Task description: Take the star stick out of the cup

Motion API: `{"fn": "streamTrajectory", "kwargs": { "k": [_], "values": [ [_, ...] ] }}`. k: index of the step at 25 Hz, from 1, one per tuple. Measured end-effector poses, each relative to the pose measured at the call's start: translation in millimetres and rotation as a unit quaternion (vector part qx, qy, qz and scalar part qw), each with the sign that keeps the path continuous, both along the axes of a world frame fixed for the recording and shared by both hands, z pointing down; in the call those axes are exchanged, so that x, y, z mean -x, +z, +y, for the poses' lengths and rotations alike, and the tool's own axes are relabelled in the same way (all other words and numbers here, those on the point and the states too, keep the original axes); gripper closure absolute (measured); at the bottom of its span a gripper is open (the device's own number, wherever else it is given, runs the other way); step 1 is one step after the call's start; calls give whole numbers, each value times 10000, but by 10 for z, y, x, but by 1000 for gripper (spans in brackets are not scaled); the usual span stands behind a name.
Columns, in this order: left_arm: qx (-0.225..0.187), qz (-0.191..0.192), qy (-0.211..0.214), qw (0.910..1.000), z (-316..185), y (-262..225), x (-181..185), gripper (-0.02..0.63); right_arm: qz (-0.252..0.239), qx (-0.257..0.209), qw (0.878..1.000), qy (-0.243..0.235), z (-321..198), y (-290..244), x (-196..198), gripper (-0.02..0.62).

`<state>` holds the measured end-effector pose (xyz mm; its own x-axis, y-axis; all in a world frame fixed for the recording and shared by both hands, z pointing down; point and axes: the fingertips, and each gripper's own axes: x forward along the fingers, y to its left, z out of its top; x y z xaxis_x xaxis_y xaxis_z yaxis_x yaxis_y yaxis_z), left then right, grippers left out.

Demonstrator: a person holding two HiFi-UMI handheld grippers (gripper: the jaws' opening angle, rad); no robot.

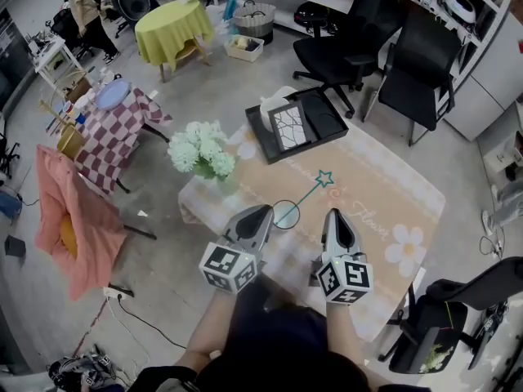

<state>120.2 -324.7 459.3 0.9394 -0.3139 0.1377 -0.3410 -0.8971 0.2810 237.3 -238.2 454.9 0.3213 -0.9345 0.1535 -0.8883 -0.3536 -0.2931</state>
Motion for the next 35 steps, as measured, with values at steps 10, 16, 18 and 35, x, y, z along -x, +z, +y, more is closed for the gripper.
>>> {"fn": "streamTrajectory", "kwargs": {
  "k": [10,16,18,35],
  "values": [
    [-77,90,329,9994,-136,-81,-204,581,15,1,9999,120,-150,-46,-67,591],
    [-51,83,423,9991,-214,-76,-277,581,4,-47,9999,116,-228,-80,-106,588],
    [-39,78,454,9989,-230,-73,-305,581,-48,-66,9999,102,-254,-85,-119,581],
    [87,-63,571,9983,-353,60,-403,581,-444,-242,9985,-226,-563,-39,-203,418]
  ]
}}
